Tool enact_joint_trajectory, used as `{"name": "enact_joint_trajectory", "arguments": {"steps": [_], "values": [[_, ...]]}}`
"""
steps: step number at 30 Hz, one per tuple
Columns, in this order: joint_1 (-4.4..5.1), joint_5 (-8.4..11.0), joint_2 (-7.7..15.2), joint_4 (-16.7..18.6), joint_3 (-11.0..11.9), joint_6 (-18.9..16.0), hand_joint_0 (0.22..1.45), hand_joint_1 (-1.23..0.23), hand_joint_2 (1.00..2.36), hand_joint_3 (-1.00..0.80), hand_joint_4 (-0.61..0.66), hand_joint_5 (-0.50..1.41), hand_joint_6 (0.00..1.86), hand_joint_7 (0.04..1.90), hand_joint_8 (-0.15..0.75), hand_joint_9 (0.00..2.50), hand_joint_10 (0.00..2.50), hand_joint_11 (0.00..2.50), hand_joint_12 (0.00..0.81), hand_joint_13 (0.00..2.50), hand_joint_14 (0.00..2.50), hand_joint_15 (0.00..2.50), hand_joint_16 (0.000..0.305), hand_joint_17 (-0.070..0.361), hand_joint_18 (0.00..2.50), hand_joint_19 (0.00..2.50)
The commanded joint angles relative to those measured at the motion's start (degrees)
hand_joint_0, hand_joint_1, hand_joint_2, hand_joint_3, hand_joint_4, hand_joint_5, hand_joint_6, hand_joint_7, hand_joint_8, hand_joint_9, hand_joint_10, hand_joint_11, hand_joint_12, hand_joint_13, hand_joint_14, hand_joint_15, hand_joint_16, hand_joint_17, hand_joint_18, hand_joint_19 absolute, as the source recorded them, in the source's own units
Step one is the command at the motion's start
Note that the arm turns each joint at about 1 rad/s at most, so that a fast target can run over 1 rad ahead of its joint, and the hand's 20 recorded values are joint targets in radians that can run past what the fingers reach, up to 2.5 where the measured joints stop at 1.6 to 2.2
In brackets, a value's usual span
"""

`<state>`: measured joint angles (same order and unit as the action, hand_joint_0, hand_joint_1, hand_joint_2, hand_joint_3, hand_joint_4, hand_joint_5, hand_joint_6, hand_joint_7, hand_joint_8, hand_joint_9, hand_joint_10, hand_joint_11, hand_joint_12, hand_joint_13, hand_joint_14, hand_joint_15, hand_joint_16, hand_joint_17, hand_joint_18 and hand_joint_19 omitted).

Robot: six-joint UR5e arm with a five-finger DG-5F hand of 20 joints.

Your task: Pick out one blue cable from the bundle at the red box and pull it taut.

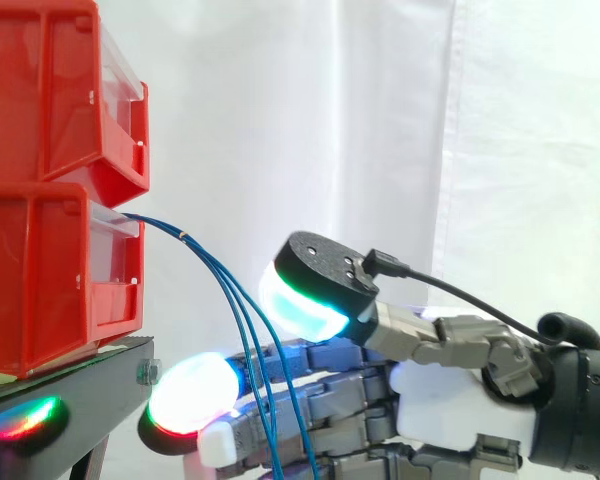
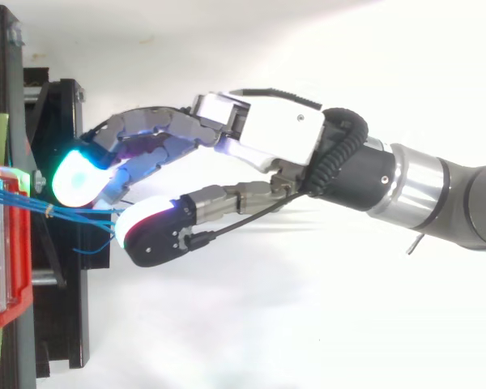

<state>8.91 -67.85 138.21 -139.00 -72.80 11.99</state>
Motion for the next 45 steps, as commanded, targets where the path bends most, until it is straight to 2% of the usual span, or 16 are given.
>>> {"name": "enact_joint_trajectory", "arguments": {"steps": [1, 12, 21, 27, 37, 45], "values": [[-0.38, -0.79, 0.2, -3.2, 2.1, -0.9, 0.6, -0.58, 1.0, -0.45, 0.29, -0.17, 0.5, 0.77, 0.27, 0.79, 0.02, 0.41, 0.315, 0.51, 0.01, 0.29, 0.042, 0.095, 0.51, 0.59], [-0.29, -2.2, 0.2, -2.9, 2.3, -3.2, 0.61, -0.58, 1.0, -0.45, 0.28, -0.17, 0.5, 0.77, 0.266, 0.8, 0.01, 0.41, 0.316, 0.52, 0.01, 0.3, 0.043, 0.096, 0.52, 0.6], [-0.2, -4.75, 0.2, -2.9, 2.3, -7.4, 0.61, -0.58, 1.0, -0.45, 0.29, -0.17, 0.5, 0.77, 0.267, 0.8, 0.01, 0.4, 0.316, 0.52, 0.01, 0.3, 0.043, 0.096, 0.52, 0.6], [-0.12, -5.63, 0.2, -2.9, 2.8, -9.5, 0.61, -0.58, 1.0, -0.44, 0.29, -0.17, 0.5, 0.77, 0.266, 0.8, 0.01, 0.42, 0.318, 0.53, 0.01, 0.3, 0.043, 0.096, 0.52, 0.59], [-0.47, -6.5, 0.2, -3.4, 4.2, -9.6, 0.63, -0.55, 1.01, -0.4, 0.28, -0.17, 0.5, 0.77, 0.266, 0.8, 0.01, 0.4, 0.315, 0.53, 0.01, 0.3, 0.042, 0.096, 0.52, 0.6], [-0.73, -6.94, 0.2, -5.6, 4.6, -11.2, 0.64, -0.55, 1.01, -0.39, 0.28, -0.17, 0.5, 0.77, 0.266, 0.8, 0.02, 0.41, 0.316, 0.53, 0.01, 0.3, 0.042, 0.096, 0.52, 0.59]]}}
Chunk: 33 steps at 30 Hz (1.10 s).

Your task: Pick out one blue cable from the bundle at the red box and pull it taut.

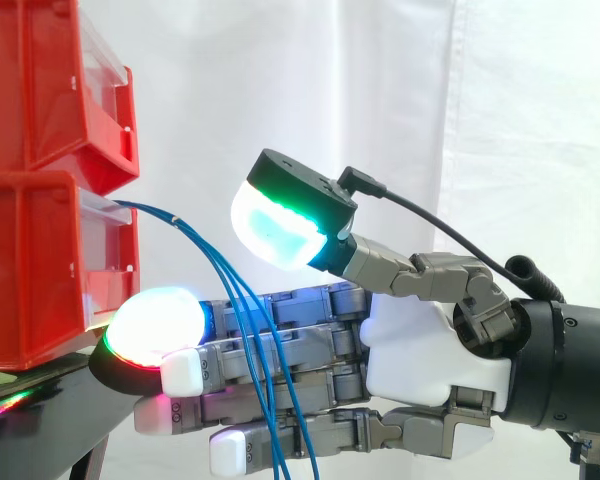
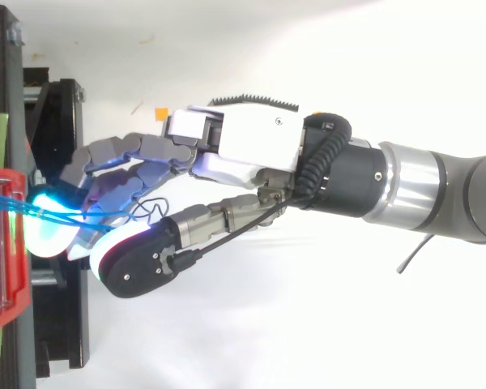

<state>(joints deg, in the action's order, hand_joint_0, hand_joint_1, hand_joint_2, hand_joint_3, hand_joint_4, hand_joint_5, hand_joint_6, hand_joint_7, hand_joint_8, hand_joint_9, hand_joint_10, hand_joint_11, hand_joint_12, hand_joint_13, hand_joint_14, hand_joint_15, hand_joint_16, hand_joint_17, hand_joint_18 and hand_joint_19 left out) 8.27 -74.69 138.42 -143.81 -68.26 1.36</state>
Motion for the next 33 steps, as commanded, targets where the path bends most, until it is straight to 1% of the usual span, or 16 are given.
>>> {"name": "enact_joint_trajectory", "arguments": {"steps": [1, 6, 12, 16, 24, 27, 29, 30, 33], "values": [[-0.18, -0.19, 0.0, -1.5, 0.1, -0.7, 0.64, -0.56, 1.01, -0.39, 0.28, -0.17, 0.5, 0.77, 0.265, 0.8, 0.01, 0.41, 0.318, 0.53, 0.01, 0.3, 0.042, 0.095, 0.52, 0.59], [-0.36, -0.19, 0.0, -2.5, 0.1, -0.7, 0.64, -0.56, 1.01, -0.39, 0.28, -0.17, 0.5, 0.77, 0.267, 0.81, 0.01, 0.41, 0.318, 0.53, 0.01, 0.3, 0.043, 0.096, 0.52, 0.59], [-0.53, -0.19, 0.0, -2.8, 0.1, -0.7, 0.63, -0.57, 1.01, -0.4, 0.28, -0.17, 0.5, 0.77, 0.268, 0.81, 0.01, 0.41, 0.317, 0.53, 0.01, 0.3, 0.043, 0.096, 0.53, 0.6], [-0.53, -0.98, 0.0, -3.5, 0.1, -0.7, 0.63, -0.57, 1.01, -0.4, 0.28, -0.17, 0.5, 0.77, 0.267, 0.81, 0.01, 0.41, 0.317, 0.53, 0.01, 0.3, 0.043, 0.096, 0.53, 0.6], [-0.8, -1.16, -0.1, -3.5, 0.1, -0.7, 0.63, -0.57, 1.01, -0.4, 0.29, -0.17, 0.5, 0.8, 0.268, 0.81, 0.01, 0.42, 0.316, 0.53, 0.01, 0.3, 0.042, 0.095, 0.53, 0.59], [-0.97, -1.69, -0.1, -3.6, 0.1, -1.3, 0.63, -0.57, 1.01, -0.4, 0.29, -0.16, 0.5, 0.81, 0.266, 0.81, 0.01, 0.42, 0.316, 0.54, 0.01, 0.3, 0.042, 0.095, 0.53, 0.59], [-0.97, -2.39, -0.1, -3.8, 0.1, -1.4, 0.63, -0.57, 1.01, -0.4, 0.3, -0.16, 0.5, 0.82, 0.266, 0.81, 0.02, 0.42, 0.316, 0.53, 0.01, 0.3, 0.042, 0.095, 0.53, 0.6], [-1.15, -3.09, -0.1, -3.8, 0.1, -1.5, 0.63, -0.57, 1.01, -0.4, 0.3, -0.16, 0.5, 0.83, 0.267, 0.81, 0.01, 0.42, 0.316, 0.54, 0.01, 0.3, 0.042, 0.095, 0.53, 0.6], [-1.32, -3.88, -0.2, -3.8, 0.1, -1.6, 0.63, -0.57, 1.01, -0.4, 0.3, -0.16, 0.5, 0.84, 0.269, 0.81, 0.01, 0.43, 0.316, 0.54, 0.01, 0.3, 0.043, 0.096, 0.53, 0.6]]}}
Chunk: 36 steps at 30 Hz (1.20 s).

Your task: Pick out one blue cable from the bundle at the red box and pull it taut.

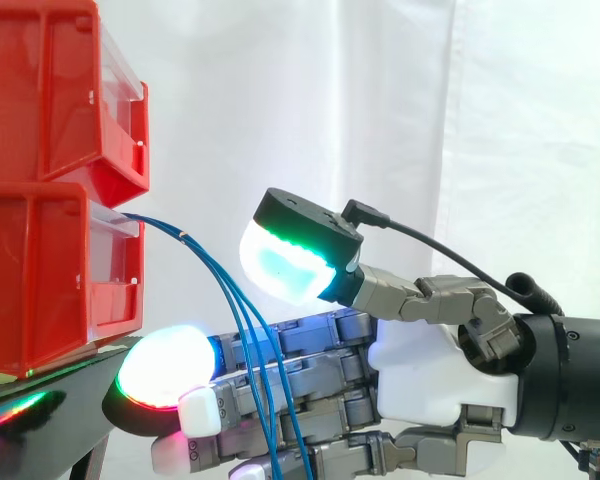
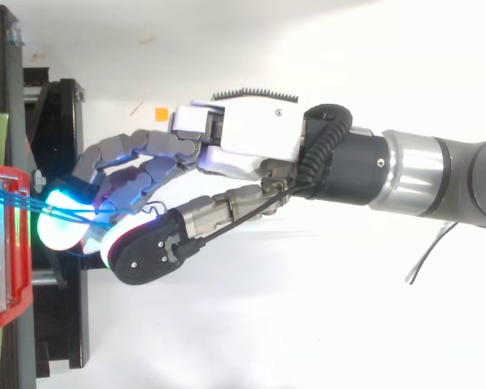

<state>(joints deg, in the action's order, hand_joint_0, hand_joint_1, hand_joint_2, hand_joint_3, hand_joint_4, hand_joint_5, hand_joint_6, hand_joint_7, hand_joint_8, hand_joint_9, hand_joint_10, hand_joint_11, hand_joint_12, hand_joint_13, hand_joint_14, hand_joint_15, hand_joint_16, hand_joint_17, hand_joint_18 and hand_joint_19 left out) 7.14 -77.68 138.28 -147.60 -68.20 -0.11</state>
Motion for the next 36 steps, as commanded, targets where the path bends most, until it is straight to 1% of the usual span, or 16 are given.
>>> {"name": "enact_joint_trajectory", "arguments": {"steps": [1, 5, 8, 14, 17, 21, 28, 30, 31, 33, 36], "values": [[-0.29, -1.07, 0.0, -0.1, 0.0, -0.2, 0.63, -0.57, 1.01, -0.4, 0.29, -0.16, 0.5, 0.85, 0.269, 0.81, 0.01, 0.43, 0.318, 0.54, 0.01, 0.3, 0.043, 0.096, 0.53, 0.59], [-0.55, -1.42, -0.1, -0.1, 0.0, -0.2, 0.63, -0.58, 1.01, -0.4, 0.3, -0.16, 0.5, 0.85, 0.267, 0.82, 0.02, 0.43, 0.317, 0.54, 0.01, 0.3, 0.043, 0.096, 0.54, 0.59], [-0.81, -2.04, -0.1, -0.5, 0.0, -0.3, 0.63, -0.58, 1.01, -0.4, 0.29, -0.16, 0.5, 0.85, 0.268, 0.82, 0.02, 0.43, 0.317, 0.54, 0.01, 0.3, 0.043, 0.096, 0.53, 0.59], [-0.99, -2.13, -0.1, -0.8, 0.0, -0.3, 0.63, -0.58, 1.01, -0.42, 0.3, -0.16, 0.5, 0.86, 0.269, 0.82, 0.02, 0.44, 0.319, 0.54, 0.01, 0.3, 0.043, 0.096, 0.54, 0.6], [-1.25, -2.39, -0.5, -1.5, 0.0, -0.3, 0.63, -0.58, 1.01, -0.42, 0.3, -0.16, 0.5, 0.86, 0.274, 0.82, 0.02, 0.44, 0.317, 0.55, 0.01, 0.31, 0.043, 0.096, 0.54, 0.6], [-1.25, -2.74, -1.3, -2.7, 0.0, -0.2, 0.62, -0.58, 1.01, -0.42, 0.3, -0.15, 0.5, 0.86, 0.27, 0.83, 0.02, 0.44, 0.319, 0.55, 0.01, 0.3, 0.043, 0.096, 0.54, 0.6], [-1.25, -2.65, -1.6, -3.7, 0.0, -0.1, 0.62, -0.58, 1.01, -0.42, 0.3, -0.15, 0.5, 0.86, 0.273, 0.83, 0.02, 0.44, 0.321, 0.56, 0.01, 0.31, 0.043, 0.097, 0.54, 0.6], [-1.25, -2.65, -1.6, -4.4, 0.0, -0.1, 0.62, -0.58, 1.01, -0.42, 0.3, -0.15, 0.5, 0.86, 0.273, 0.83, 0.02, 0.44, 0.32, 0.56, 0.01, 0.31, 0.043, 0.097, 0.55, 0.6], [-1.25, -2.83, -1.6, -5.4, 0.0, -0.1, 0.62, -0.58, 1.01, -0.42, 0.3, -0.15, 0.5, 0.86, 0.272, 0.83, 0.02, 0.44, 0.321, 0.56, 0.01, 0.32, 0.043, 0.097, 0.55, 0.6], [-1.25, -3.01, -1.8, -5.8, 0.0, -0.1, 0.62, -0.58, 1.01, -0.42, 0.3, -0.15, 0.5, 0.86, 0.275, 0.83, 0.02, 0.44, 0.321, 0.56, 0.01, 0.31, 0.043, 0.097, 0.55, 0.6], [-1.17, -3.45, -2.7, -7.4, 0.0, 0.0, 0.62, -0.58, 1.01, -0.42, 0.3, -0.15, 0.5, 0.86, 0.272, 0.83, 0.02, 0.44, 0.322, 0.56, 0.01, 0.31, 0.043, 0.097, 0.55, 0.6]]}}
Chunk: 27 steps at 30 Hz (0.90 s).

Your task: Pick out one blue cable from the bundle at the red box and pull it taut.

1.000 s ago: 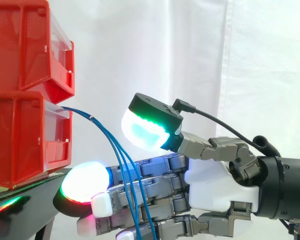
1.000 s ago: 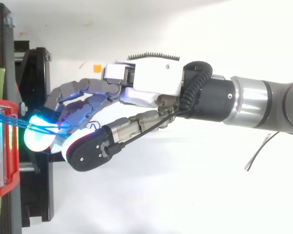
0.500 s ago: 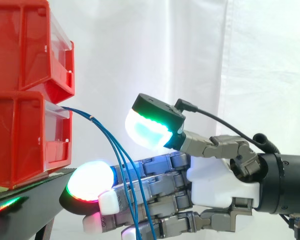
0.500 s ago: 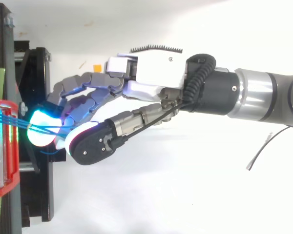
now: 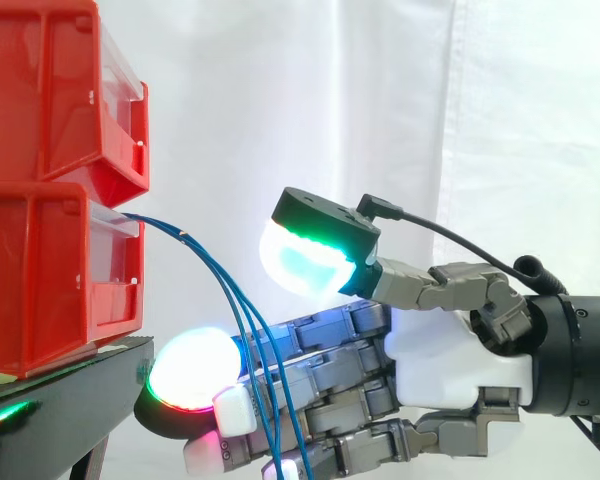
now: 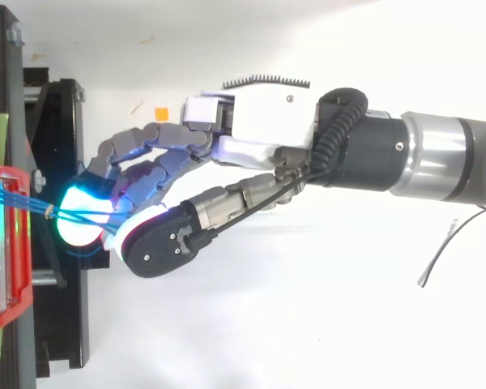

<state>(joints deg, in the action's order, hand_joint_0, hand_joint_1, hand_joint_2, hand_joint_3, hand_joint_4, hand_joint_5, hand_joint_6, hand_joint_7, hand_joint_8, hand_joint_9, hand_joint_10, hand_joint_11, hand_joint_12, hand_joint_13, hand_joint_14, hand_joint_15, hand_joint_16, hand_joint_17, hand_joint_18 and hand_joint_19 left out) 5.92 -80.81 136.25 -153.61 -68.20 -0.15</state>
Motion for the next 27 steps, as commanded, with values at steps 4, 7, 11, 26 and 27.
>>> {"name": "enact_joint_trajectory", "arguments": {"steps": [4, 7, 11, 26, 27], "values": [[0.06, -1.19, -1.2, -3.1, 0.0, 0.1, 0.62, -0.58, 1.01, -0.42, 0.3, -0.15, 0.5, 0.86, 0.274, 0.83, 0.02, 0.44, 0.322, 0.57, 0.01, 0.31, 0.043, 0.098, 0.55, 0.6], [0.15, -1.19, -1.4, -3.3, 0.0, 0.1, 0.62, -0.58, 1.01, -0.42, 0.3, -0.15, 0.5, 0.86, 0.272, 0.83, 0.02, 0.44, 0.321, 0.57, 0.01, 0.32, 0.043, 0.098, 0.55, 0.6], [0.15, -1.19, -1.4, -3.3, 0.0, 0.1, 0.62, -0.58, 1.01, -0.41, 0.3, -0.15, 0.5, 0.86, 0.272, 0.83, 0.02, 0.44, 0.323, 0.57, 0.01, 0.32, 0.043, 0.098, 0.55, 0.6], [0.32, -0.84, -1.3, -0.1, 1.1, 0.9, 0.63, -0.58, 1.01, -0.39, 0.3, -0.15, 0.5, 0.86, 0.272, 0.84, 0.02, 0.45, 0.323, 0.59, 0.01, 0.33, 0.043, 0.098, 0.56, 0.6], [0.41, -0.84, -1.3, 0.4, 1.1, 1.1, 0.64, -0.58, 1.01, -0.39, 0.3, -0.15, 0.5, 0.86, 0.273, 0.84, 0.02, 0.44, 0.323, 0.59, 0.01, 0.33, 0.043, 0.098, 0.56, 0.6]]}}
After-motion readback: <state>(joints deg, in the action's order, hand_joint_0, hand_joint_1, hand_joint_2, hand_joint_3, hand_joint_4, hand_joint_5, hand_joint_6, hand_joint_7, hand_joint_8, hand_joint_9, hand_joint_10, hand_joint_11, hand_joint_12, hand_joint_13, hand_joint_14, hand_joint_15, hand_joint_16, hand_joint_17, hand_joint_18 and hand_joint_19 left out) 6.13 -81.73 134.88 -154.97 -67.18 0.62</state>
